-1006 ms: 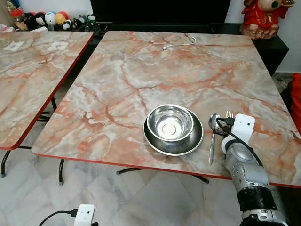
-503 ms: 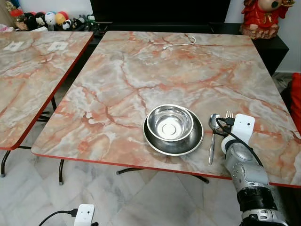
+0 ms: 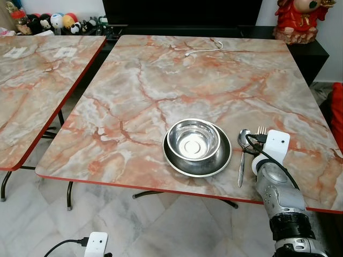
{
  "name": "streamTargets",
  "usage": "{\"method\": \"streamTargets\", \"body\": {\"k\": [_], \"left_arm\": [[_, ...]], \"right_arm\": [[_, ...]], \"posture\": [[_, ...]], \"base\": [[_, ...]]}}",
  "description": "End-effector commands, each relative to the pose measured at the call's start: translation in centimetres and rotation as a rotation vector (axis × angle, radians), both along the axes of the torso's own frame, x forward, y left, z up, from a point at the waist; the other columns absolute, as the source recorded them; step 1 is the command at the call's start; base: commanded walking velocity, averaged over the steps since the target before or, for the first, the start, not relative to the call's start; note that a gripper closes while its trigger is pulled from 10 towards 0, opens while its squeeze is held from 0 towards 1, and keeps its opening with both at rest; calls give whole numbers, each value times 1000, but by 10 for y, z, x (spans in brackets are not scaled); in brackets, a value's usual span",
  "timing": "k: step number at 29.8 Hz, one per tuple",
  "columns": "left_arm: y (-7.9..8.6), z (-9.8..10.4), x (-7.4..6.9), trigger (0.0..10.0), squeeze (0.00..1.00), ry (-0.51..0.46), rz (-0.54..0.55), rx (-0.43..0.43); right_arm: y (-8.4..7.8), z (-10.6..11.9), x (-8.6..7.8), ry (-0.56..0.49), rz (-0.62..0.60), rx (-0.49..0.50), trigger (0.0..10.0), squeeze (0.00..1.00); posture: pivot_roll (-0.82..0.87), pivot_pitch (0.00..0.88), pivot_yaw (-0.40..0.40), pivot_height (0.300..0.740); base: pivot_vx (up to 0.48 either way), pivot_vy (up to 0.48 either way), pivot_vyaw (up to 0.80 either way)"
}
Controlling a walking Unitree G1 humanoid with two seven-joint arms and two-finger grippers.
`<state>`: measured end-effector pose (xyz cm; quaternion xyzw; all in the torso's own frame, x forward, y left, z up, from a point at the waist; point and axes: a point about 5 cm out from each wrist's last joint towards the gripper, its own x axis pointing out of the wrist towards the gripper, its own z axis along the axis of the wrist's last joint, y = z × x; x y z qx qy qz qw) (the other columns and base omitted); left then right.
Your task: Setting the table
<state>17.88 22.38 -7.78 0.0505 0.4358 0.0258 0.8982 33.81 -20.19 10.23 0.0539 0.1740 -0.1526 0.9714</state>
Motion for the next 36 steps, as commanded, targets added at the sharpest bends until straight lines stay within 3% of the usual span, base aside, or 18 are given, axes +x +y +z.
{"method": "streamTargets", "body": {"k": [1,2,3,4,5,22,27,30,34,36], "left_arm": [[6,-2,-7,10000,0,27,5,17],[6,-2,-7,10000,0,27,5,17],[6,-2,-7,10000,0,26,5,17],[6,-2,-7,10000,0,26,5,17],[6,-2,-7,10000,0,26,5,17],[6,-2,-6,10000,0,26,2,13],[6,-2,-6,10000,0,26,6,12],[6,-2,-6,10000,0,24,8,11],[7,-1,-7,10000,0,15,10,15],[8,-1,-7,10000,0,14,11,17]], "right_arm": [[4,-6,-4,32,5,11,10000,1000],[3,-7,-4,35,5,8,10000,1000],[3,-7,-4,37,3,5,10000,718],[3,-7,-4,38,3,3,10000,718],[3,-7,-4,38,2,0,10000,0],[3,7,-5,-70,-25,-19,10000,0],[0,11,-7,-87,-33,-75,10000,0],[-3,18,-8,-153,-59,-115,10000,0],[-3,38,-14,-339,-49,-182,10000,0],[-3,42,-16,-385,-37,-177,10000,0]], "posture": [[-95,117,58,740],[-95,117,57,740],[-95,117,57,740],[-95,117,57,740],[-95,117,57,740],[-97,113,57,740],[-97,113,55,740],[-98,112,55,740],[-96,106,56,740],[-97,106,55,740]], "base": [[0,0,0],[0,0,0],[0,0,0],[0,0,0],[0,0,0],[0,0,0],[0,0,0],[0,0,0],[0,0,0],[0,0,0]]}}
